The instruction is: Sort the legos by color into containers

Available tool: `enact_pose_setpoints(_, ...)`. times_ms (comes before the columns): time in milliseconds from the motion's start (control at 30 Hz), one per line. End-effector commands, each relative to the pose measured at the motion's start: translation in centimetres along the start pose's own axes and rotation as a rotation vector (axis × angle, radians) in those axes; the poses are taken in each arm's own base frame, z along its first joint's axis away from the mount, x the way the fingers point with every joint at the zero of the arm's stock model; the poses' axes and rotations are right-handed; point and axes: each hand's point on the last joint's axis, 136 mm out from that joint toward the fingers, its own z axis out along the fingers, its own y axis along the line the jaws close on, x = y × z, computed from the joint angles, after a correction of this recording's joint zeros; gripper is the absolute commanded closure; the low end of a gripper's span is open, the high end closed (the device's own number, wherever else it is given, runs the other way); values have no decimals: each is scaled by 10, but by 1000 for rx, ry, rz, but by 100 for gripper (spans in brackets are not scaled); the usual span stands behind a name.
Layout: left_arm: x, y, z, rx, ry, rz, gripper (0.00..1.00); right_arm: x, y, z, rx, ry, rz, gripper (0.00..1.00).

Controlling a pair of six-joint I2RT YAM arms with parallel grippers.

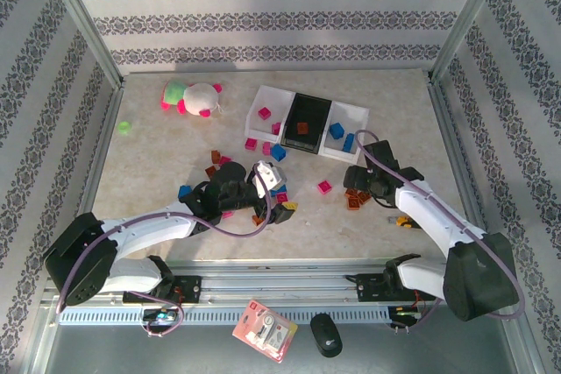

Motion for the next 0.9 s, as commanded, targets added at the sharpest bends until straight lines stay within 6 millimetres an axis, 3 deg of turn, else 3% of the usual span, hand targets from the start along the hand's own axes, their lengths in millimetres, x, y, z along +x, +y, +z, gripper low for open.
enact_pose_setpoints(0,-18,-8,1,31,-66,11,1,6,-10,10,16,12,145,18)
enact_pose_setpoints(233,-17,-8,-5,23,-63,17,1,-2,-25,30,-68,5,359,23)
enact_pose_setpoints(467,-18,-8,-6,17,-68,17,1,9,-32,49,-12,118,389,34)
enact_pose_setpoints(567,-19,-7,-6,16,-71,17,1,16,-33,50,9,149,402,40)
enact_pose_setpoints(867,-18,-7,-6,16,-67,32,1,29,-21,42,-28,169,412,40)
